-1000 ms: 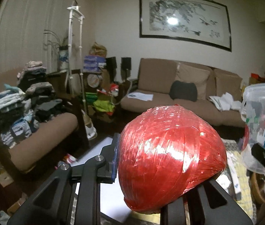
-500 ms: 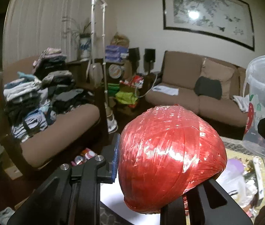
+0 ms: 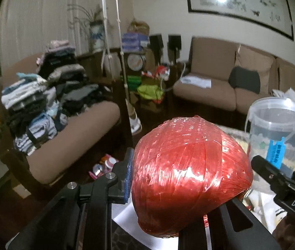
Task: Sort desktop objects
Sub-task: 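Carry the red twine ball and clear bucket over the white-lined box, then open the left tool to drop the twine ball while the right tool releases the bucket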
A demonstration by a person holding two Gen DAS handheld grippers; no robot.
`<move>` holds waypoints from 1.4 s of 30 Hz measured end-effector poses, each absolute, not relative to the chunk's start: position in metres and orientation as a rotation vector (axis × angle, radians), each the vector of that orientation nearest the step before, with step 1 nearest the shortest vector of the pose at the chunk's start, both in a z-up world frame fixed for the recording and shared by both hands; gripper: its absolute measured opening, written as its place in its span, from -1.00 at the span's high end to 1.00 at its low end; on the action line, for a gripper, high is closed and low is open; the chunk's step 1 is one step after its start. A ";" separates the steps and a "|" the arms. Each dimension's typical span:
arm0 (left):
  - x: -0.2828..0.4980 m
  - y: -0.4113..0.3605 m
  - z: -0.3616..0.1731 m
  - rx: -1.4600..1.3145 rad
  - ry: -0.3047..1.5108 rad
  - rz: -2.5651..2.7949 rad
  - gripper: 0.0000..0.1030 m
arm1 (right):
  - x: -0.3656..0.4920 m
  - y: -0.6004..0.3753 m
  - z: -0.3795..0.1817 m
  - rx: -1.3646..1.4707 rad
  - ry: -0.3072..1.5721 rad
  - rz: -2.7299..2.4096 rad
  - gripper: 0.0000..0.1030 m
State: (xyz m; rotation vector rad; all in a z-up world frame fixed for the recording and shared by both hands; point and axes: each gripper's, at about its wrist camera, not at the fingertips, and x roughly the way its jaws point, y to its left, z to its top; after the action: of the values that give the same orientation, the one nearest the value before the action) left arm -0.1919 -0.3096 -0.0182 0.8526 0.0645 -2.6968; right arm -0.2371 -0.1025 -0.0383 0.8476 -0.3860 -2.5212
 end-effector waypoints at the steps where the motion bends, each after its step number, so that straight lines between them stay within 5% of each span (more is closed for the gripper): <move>1: -0.200 -0.310 -0.027 0.897 0.060 -2.697 0.60 | -0.242 -0.102 -0.046 0.876 -0.398 -2.511 -0.78; 10: -0.239 -0.313 -0.096 1.202 0.045 -2.594 0.60 | -0.272 -0.092 -0.117 1.073 -0.553 -2.341 -0.78; 37: -0.260 -0.304 -0.181 1.654 0.004 -2.412 0.57 | -0.269 -0.124 -0.157 1.382 -0.277 -2.331 -0.79; 40: -0.262 -0.303 -0.179 1.672 -0.017 -2.403 0.39 | -0.270 -0.121 -0.157 1.397 -0.289 -2.328 -0.80; 42: -0.262 -0.304 -0.175 1.672 -0.040 -2.394 -0.27 | -0.274 -0.118 -0.158 1.423 -0.311 -2.324 -0.81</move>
State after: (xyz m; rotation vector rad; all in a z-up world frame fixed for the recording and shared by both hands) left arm -0.2620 -0.3042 -0.1754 1.6720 -0.0398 -2.3936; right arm -0.2736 -0.1178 -0.1580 1.4233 -0.3110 -2.3239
